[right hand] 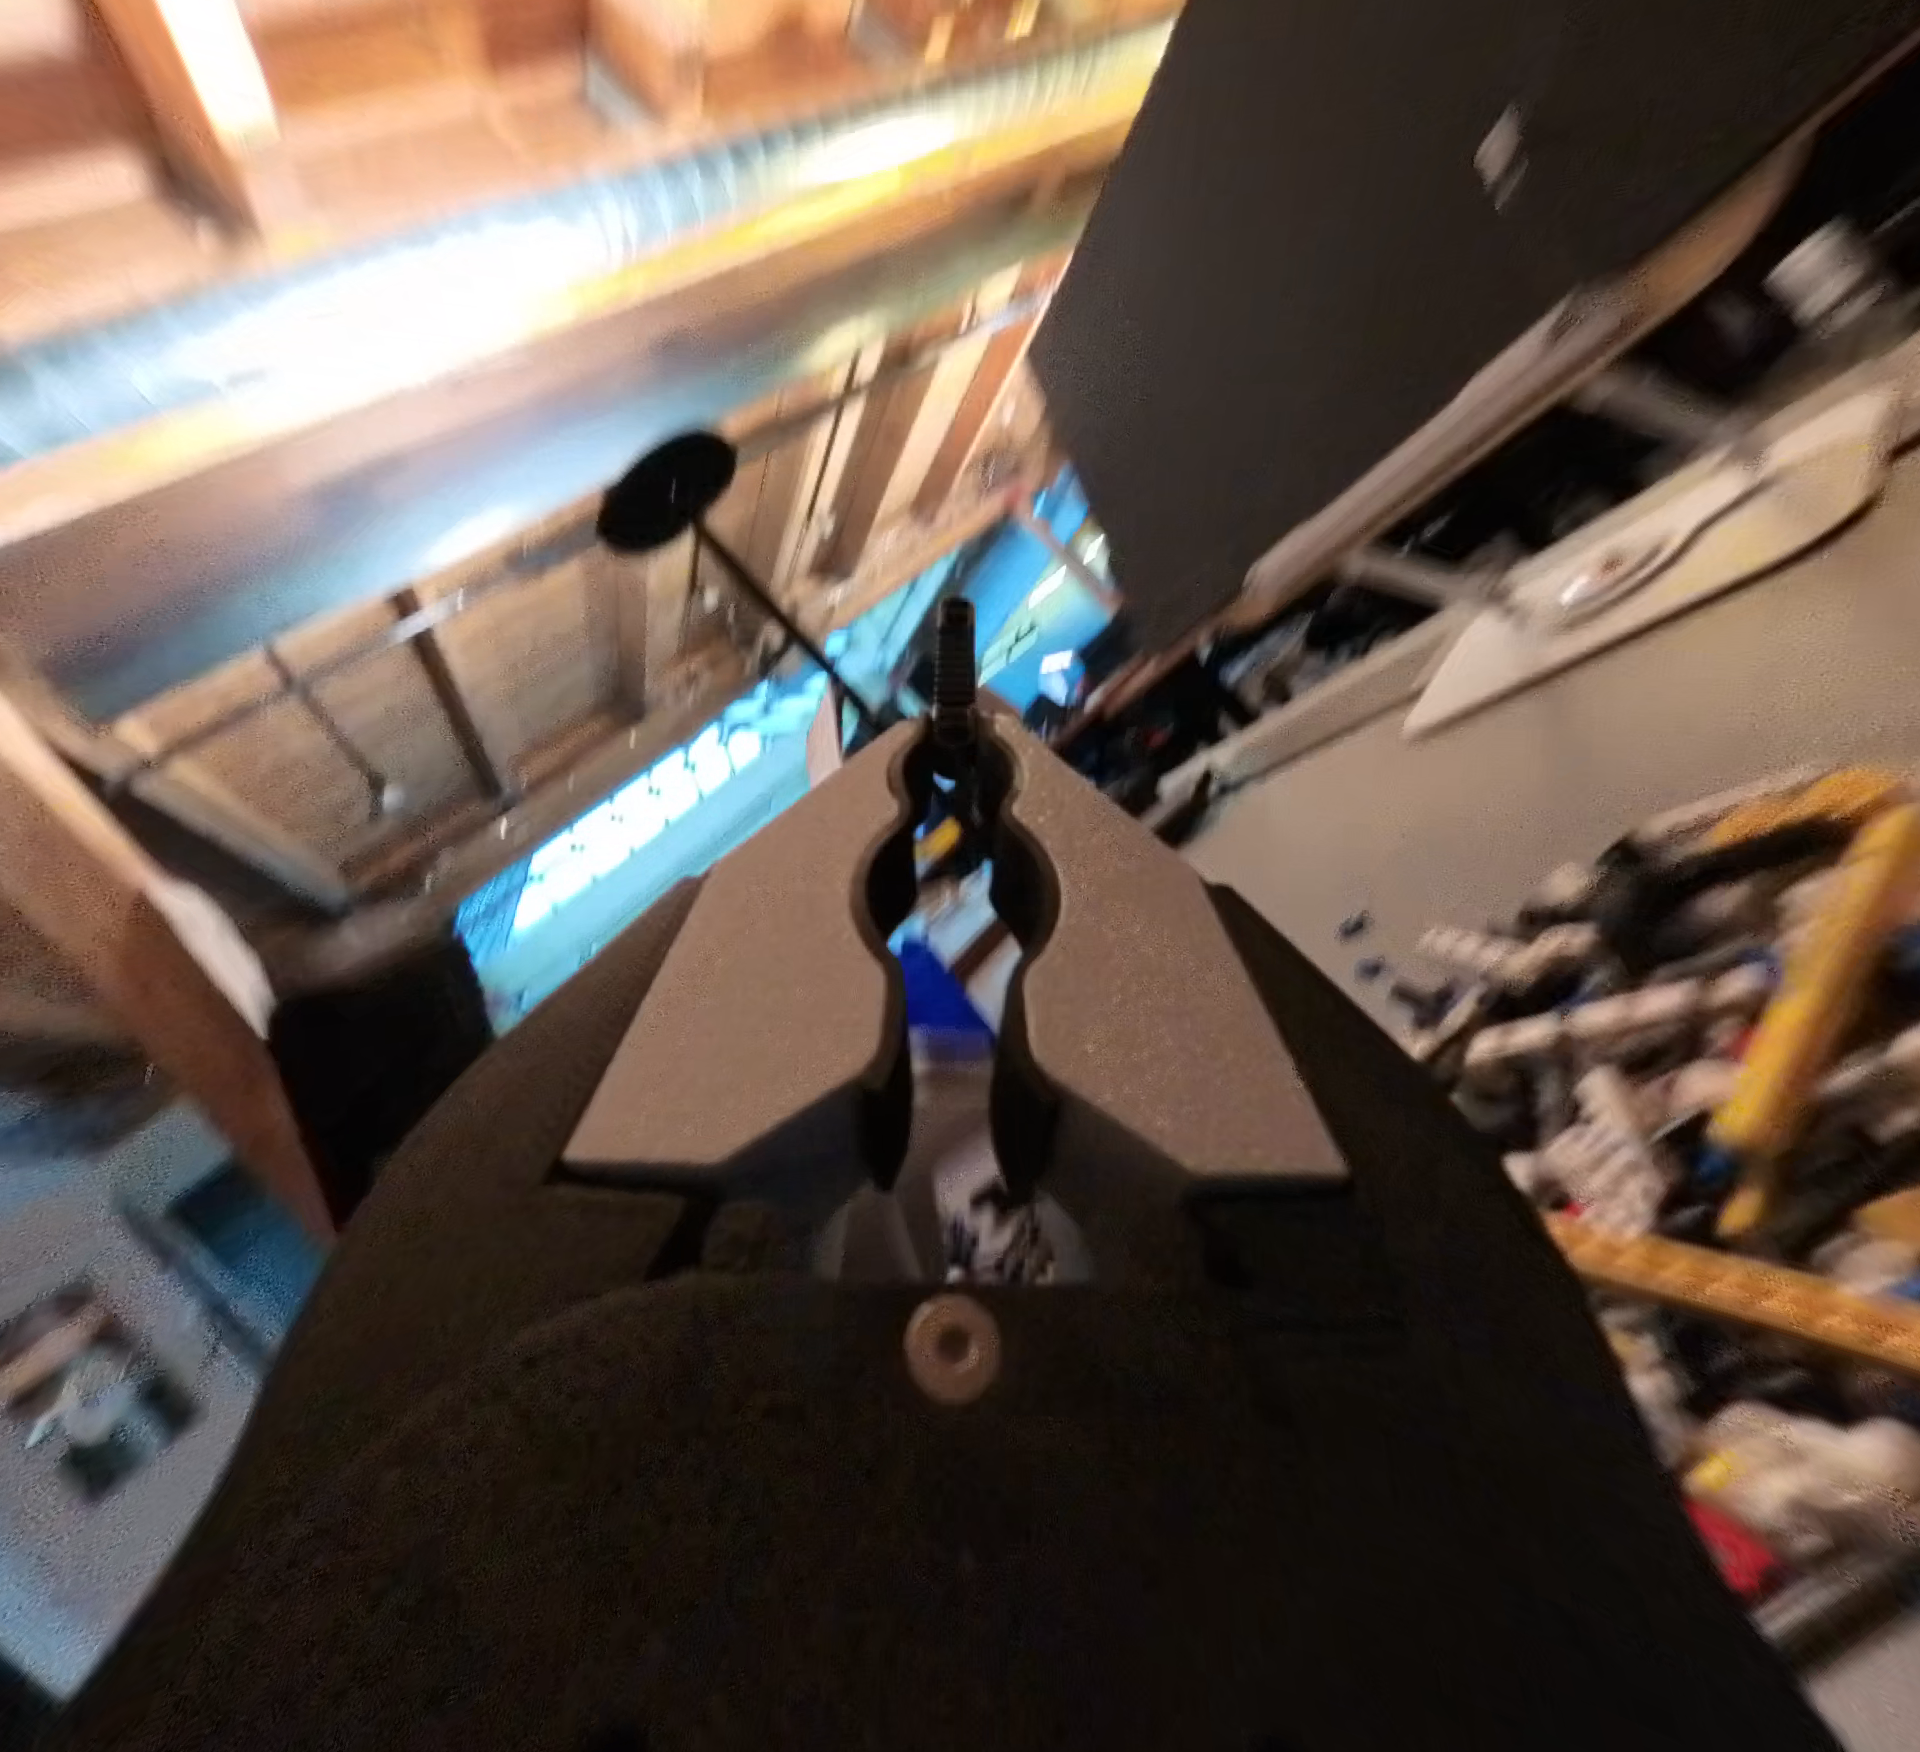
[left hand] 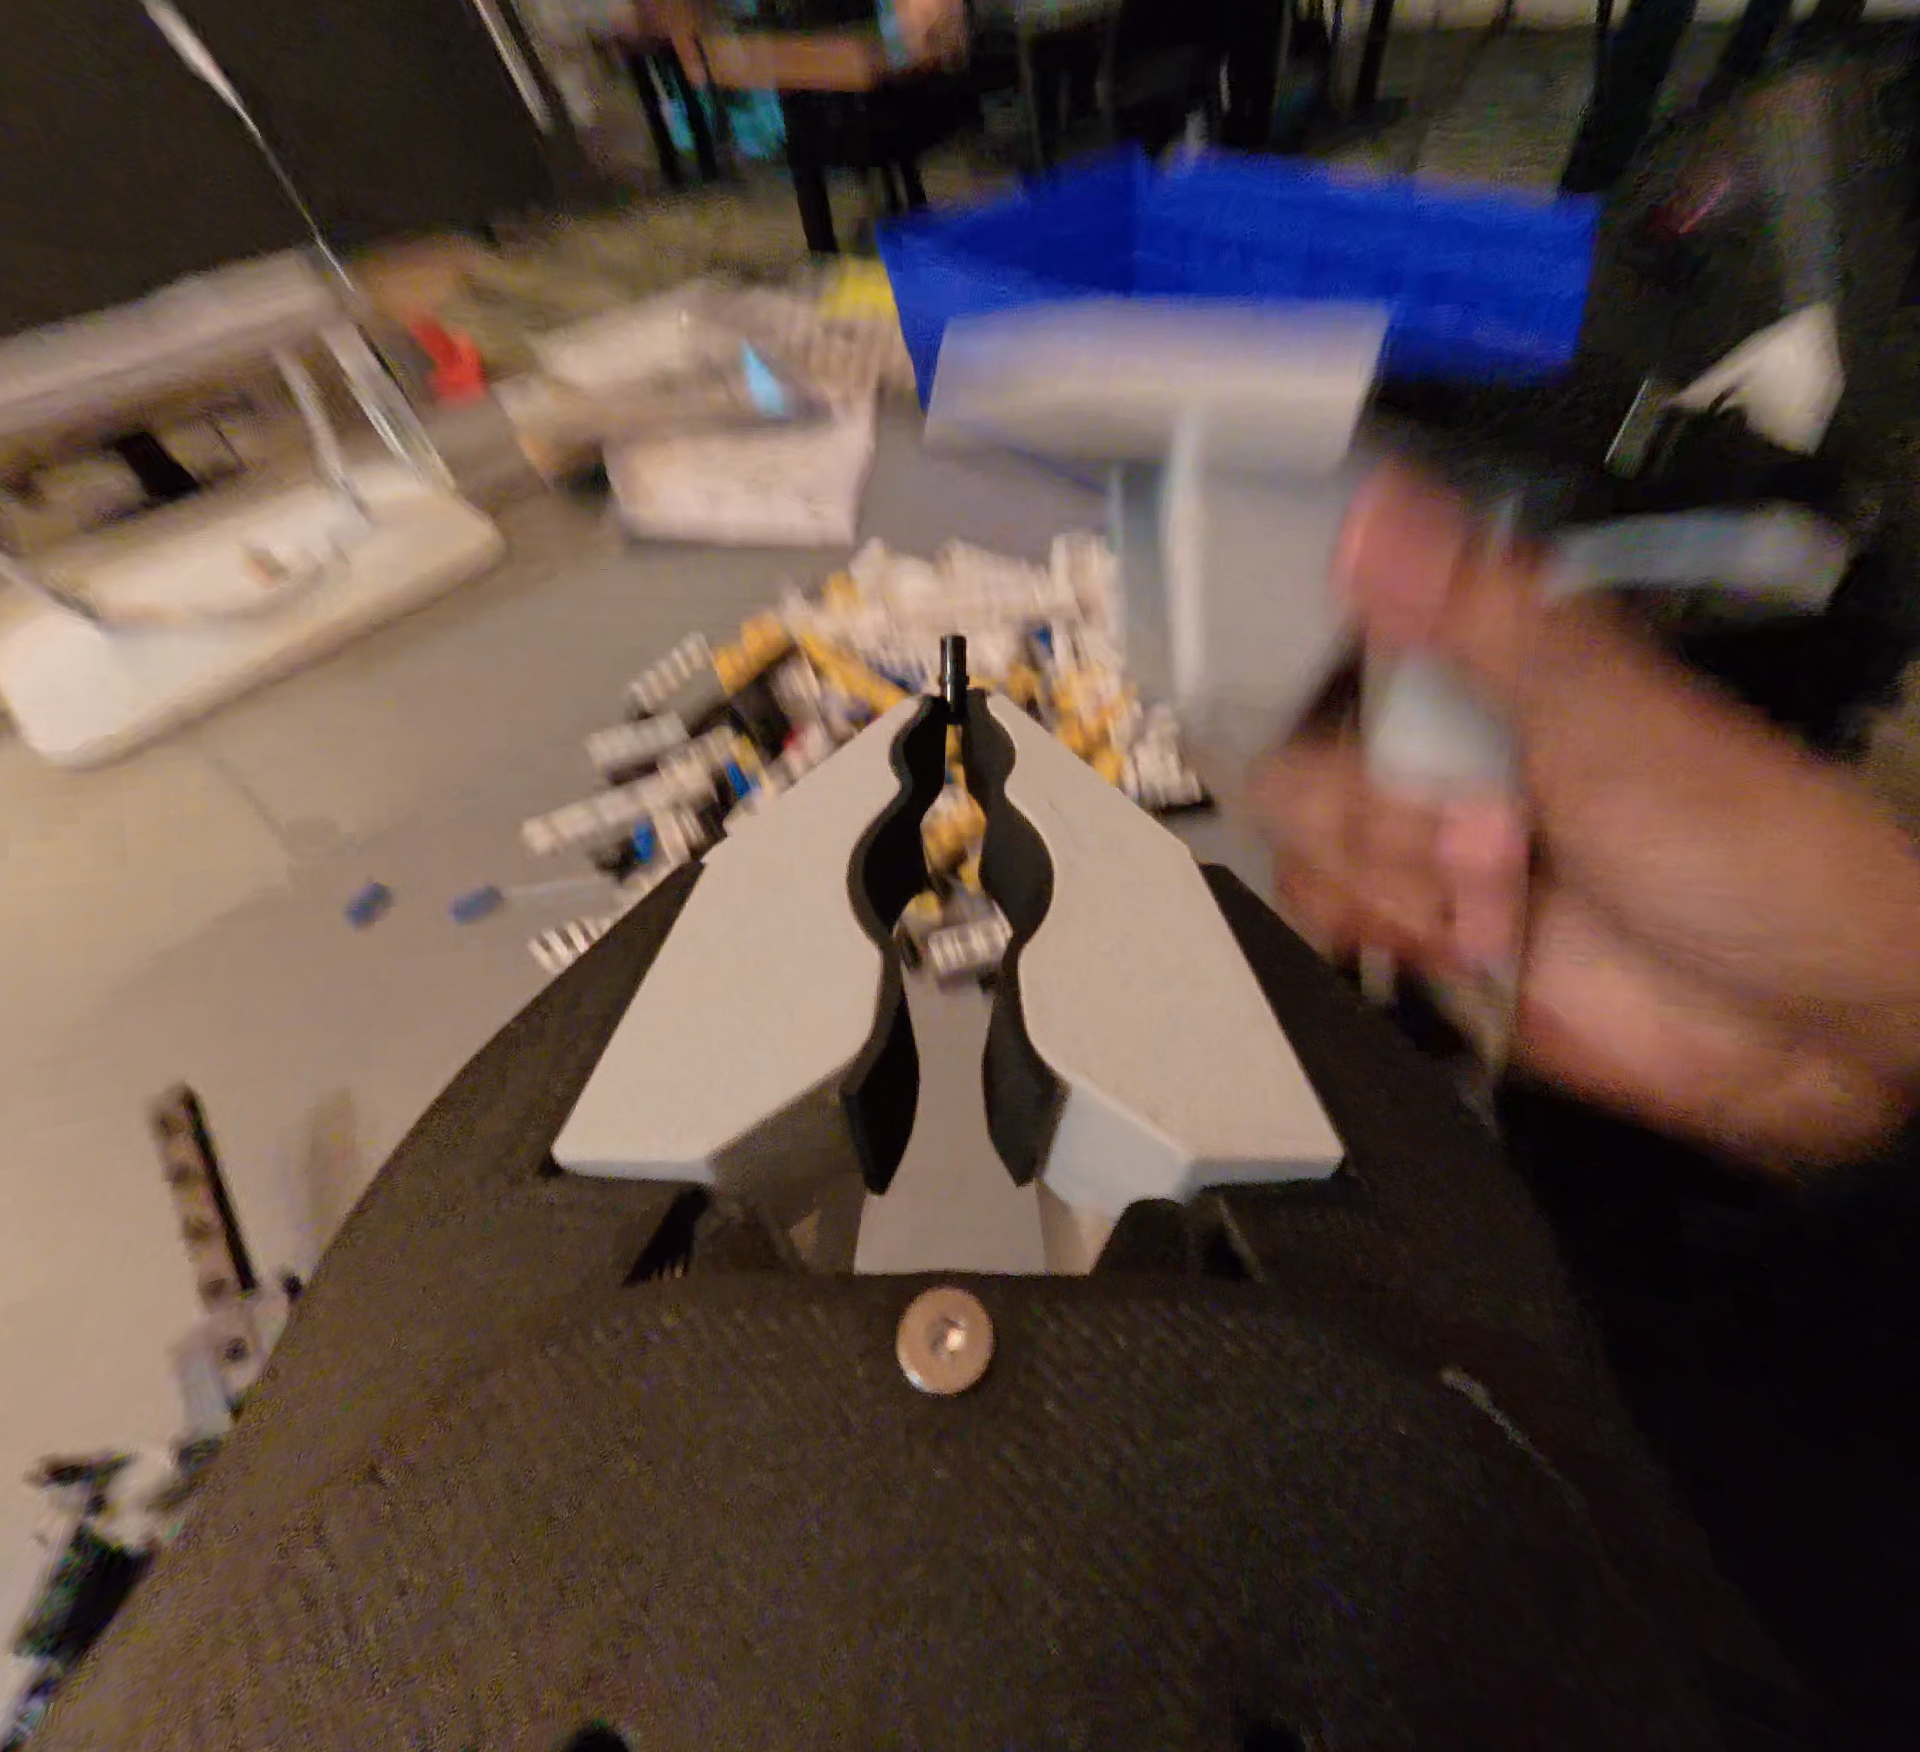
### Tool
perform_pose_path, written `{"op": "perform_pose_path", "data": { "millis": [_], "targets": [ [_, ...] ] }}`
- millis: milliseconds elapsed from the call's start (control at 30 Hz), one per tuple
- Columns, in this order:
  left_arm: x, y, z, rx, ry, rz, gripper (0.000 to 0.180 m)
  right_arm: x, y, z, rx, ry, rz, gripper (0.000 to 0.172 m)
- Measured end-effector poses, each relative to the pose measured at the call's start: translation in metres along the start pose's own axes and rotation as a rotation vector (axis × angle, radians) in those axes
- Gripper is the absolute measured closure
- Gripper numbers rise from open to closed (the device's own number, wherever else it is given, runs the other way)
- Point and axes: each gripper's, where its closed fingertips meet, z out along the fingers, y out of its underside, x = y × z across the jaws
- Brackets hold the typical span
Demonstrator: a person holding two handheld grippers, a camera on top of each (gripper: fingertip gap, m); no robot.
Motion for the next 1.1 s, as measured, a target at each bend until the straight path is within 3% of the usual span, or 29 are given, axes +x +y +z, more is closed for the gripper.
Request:
{"op": "perform_pose_path", "data": {
  "millis": [67, 133, 233, 433, 533, 600, 633, 700, 767, 967, 1100],
  "targets": [
    [0.006, 0.030, -0.002, -0.034, 0.008, -0.044, 0.177, 0.001, -0.037, -0.006, -0.017, 0.011, -0.080, 0.168],
    [0.007, 0.036, -0.008, -0.021, 0.010, -0.093, 0.177, 0.001, -0.047, -0.010, -0.069, 0.080, -0.295, 0.167],
    [-0.003, 0.027, -0.005, -0.047, -0.009, -0.040, 0.177, 0.011, -0.027, -0.008, -0.146, 0.145, -0.406, 0.167],
    [-0.020, 0.032, 0.016, -0.125, 0.015, -0.107, 0.177, 0.113, 0.011, -0.027, -0.484, 0.472, -0.421, 0.166],
    [-0.026, 0.037, 0.033, -0.192, 0.012, -0.101, 0.177, 0.140, 0.019, -0.039, -0.582, 0.578, -0.463, 0.167],
    [-0.026, 0.038, 0.047, -0.233, 0.023, -0.101, 0.177, 0.143, 0.019, -0.040, -0.584, 0.589, -0.484, 0.166],
    [-0.026, 0.038, 0.055, -0.251, 0.026, -0.108, 0.172, 0.142, 0.019, -0.040, -0.589, 0.587, -0.494, 0.154],
    [-0.030, 0.041, 0.067, -0.288, 0.010, -0.122, 0.141, 0.143, 0.016, -0.041, -0.598, 0.599, -0.525, 0.141],
    [-0.036, 0.042, 0.071, -0.295, -0.025, -0.137, 0.126, 0.143, 0.005, -0.044, -0.571, 0.616, -0.554, 0.142],
    [-0.043, 0.017, 0.041, -0.146, -0.023, -0.195, 0.128, 0.113, -0.041, -0.044, -0.351, 0.523, -0.574, 0.145],
    [-0.055, 0.003, 0.016, -0.081, -0.008, -0.245, 0.131, 0.106, -0.046, -0.045, -0.336, 0.499, -0.568, 0.143]
  ]
}}
